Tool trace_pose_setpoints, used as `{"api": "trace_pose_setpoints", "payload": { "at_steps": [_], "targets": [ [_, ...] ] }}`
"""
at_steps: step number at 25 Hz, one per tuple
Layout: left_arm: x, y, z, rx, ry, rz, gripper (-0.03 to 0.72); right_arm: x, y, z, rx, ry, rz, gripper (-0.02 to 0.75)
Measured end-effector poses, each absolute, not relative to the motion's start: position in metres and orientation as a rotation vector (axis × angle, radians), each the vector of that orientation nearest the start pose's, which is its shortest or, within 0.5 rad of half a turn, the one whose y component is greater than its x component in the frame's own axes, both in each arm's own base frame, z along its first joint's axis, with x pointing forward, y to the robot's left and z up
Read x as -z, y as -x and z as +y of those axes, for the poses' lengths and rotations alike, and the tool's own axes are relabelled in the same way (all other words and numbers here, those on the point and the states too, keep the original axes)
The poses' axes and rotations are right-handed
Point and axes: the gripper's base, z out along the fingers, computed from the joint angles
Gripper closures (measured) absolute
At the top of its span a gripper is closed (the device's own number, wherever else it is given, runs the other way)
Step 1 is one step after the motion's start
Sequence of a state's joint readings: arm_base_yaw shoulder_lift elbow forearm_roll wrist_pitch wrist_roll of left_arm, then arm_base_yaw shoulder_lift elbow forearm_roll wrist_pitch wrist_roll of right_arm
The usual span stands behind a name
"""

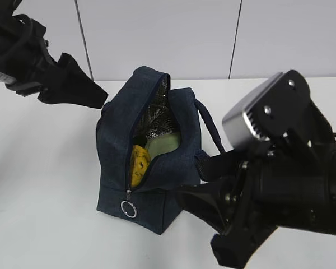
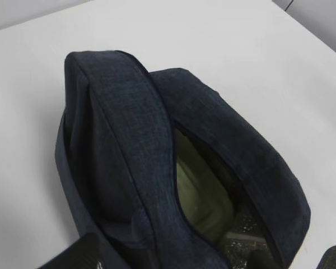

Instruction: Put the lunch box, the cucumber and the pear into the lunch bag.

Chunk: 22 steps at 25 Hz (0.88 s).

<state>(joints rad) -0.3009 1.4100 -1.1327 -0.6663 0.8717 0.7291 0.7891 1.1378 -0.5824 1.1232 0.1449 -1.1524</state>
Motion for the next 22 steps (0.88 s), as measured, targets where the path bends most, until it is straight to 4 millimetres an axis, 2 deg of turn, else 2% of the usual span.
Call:
{"api": "trace_pose_setpoints", "payload": {
  "at_steps": [3,6,10,15,19,22],
  "targets": [
    [-0.319,-0.261,-0.126,0.628,-0.862,2.285,0.229,-0.242,-0.148,0.166,-0.529,1.034,1.919,0.343],
    [-0.314,-0.255,-0.122,0.61,-0.82,2.272,0.248,-0.225,-0.142,0.164,-0.552,1.069,1.942,0.345],
    [-0.298,-0.244,-0.113,0.554,-0.715,2.253,0.256,-0.222,-0.144,0.173,-0.597,1.109,1.904,0.351],
    [-0.284,-0.231,-0.106,0.515,-0.675,2.244,0.257,-0.214,-0.153,0.188,-0.644,1.147,1.925,0.409],
    [-0.282,-0.229,-0.105,0.515,-0.657,2.24,0.261,-0.196,-0.158,0.194,-0.661,1.157,2.009,0.431],
    [-0.283,-0.229,-0.105,0.516,-0.655,2.237,0.268,-0.194,-0.158,0.195,-0.676,1.133,2.032,0.433]
  ]
}}
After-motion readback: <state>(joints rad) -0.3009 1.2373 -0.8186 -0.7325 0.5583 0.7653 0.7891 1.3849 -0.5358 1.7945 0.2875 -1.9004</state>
